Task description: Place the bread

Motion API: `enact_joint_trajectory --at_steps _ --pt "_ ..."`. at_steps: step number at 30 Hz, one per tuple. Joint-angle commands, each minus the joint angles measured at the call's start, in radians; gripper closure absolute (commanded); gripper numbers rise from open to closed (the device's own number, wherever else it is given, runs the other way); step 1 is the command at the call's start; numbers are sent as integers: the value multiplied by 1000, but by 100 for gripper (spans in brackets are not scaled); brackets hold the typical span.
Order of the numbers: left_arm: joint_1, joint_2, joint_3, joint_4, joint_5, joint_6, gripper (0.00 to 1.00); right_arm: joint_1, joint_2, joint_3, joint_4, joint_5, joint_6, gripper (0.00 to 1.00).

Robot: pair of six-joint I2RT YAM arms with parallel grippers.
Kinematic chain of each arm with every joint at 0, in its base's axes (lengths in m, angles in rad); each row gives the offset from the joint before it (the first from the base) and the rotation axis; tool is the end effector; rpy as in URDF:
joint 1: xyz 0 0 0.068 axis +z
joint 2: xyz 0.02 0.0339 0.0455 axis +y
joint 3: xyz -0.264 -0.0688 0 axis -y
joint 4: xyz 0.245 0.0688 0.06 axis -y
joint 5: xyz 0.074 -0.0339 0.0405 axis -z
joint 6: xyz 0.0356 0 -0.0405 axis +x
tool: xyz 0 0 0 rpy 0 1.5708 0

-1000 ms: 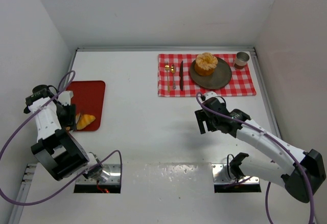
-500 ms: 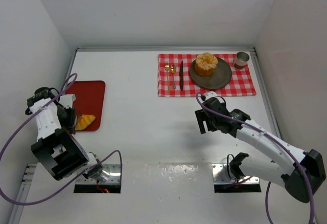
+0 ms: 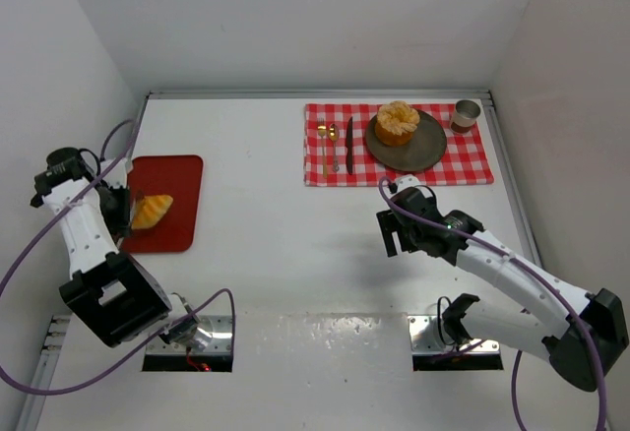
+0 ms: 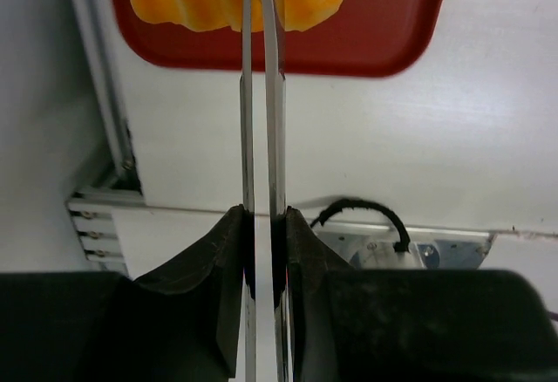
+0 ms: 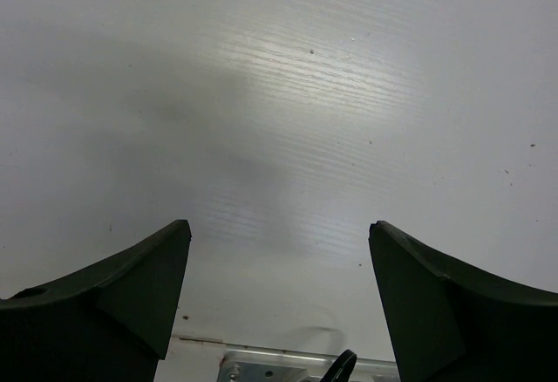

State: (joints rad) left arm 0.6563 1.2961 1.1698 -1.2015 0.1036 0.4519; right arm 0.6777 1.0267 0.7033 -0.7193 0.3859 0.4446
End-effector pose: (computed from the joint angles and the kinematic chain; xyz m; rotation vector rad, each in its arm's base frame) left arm 0.1808 0.1346 0.2901 -0.2757 2.8671 0.0581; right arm 0.1553 0.1078 0.2260 -0.1593 2.4942 -0.0538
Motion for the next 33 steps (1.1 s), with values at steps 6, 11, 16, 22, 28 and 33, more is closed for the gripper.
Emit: enact_joint_trajectory --at_steps 6,11,16,22,28,33 --pt "-13 8 108 -9 82 7 100 2 -36 21 9 33 23 17" --pt "-174 61 290 -20 131 -92 100 -9 -68 19 3 82 54 17" --pt "-519 192 589 -20 143 -228 100 -9 -135 -14 -93 163 100 17" --pt "-919 450 899 0 47 -334 100 -15 -304 -79 -187 302 171 17" --pt "-1266 670 1064 145 -1 -343 100 -17 -356 -16 -313 514 149 17" --pt "-1408 813 1142 324 -61 -370 100 -20 -324 38 -341 548 131 17"
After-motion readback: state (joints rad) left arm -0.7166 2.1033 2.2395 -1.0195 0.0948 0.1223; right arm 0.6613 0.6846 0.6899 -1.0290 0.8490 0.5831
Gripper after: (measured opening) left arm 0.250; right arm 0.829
